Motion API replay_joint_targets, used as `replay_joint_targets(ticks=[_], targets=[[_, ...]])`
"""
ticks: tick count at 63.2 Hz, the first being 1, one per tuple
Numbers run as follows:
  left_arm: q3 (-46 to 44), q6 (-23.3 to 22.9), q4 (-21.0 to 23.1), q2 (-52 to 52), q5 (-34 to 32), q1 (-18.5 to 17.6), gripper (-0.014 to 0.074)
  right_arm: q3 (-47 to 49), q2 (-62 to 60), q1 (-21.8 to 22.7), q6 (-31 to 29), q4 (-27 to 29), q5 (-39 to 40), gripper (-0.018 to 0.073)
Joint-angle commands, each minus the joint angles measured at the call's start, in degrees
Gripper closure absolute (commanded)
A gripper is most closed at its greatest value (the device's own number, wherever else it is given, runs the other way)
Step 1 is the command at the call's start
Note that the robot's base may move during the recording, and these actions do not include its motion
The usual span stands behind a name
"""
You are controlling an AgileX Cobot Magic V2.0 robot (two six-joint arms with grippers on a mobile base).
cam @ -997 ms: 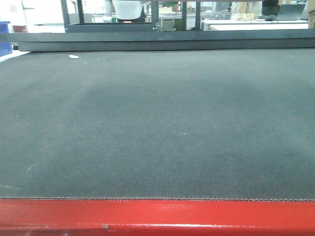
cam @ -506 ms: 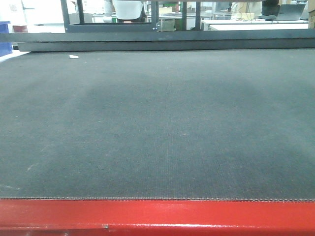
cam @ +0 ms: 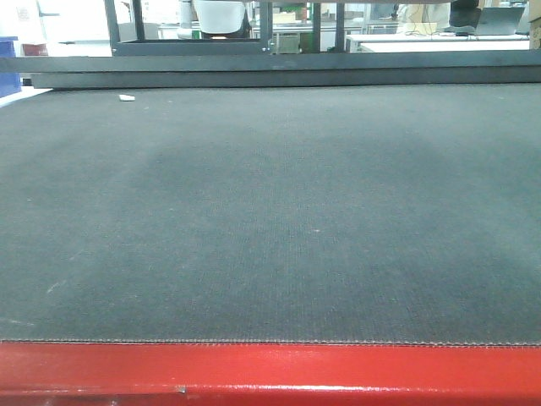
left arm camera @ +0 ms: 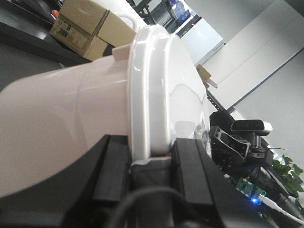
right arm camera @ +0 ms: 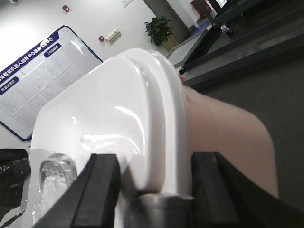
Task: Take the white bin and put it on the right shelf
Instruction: 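Hold the lifted bin with both grippers above the table, then drive away from the table carrying the bin in both grippers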
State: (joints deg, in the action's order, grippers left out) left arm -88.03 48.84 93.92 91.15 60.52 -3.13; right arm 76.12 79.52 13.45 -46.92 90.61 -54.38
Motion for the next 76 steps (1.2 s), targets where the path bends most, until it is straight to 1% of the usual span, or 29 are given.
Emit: replay_joint_targets(ticks=[1, 76], targets=[[-2.2, 0.7, 5.0, -3.1, 14.1, -4.1, 0.0715, 1.8, -3.1, -2.8, -0.3, 6.1, -18.1, 0.0502], [-2.2, 0.7, 5.0, -3.1, 14.1, -4.1, 0.0715, 1.8, -3.1, -2.8, -0.3, 6.1, -18.1, 0.0502]])
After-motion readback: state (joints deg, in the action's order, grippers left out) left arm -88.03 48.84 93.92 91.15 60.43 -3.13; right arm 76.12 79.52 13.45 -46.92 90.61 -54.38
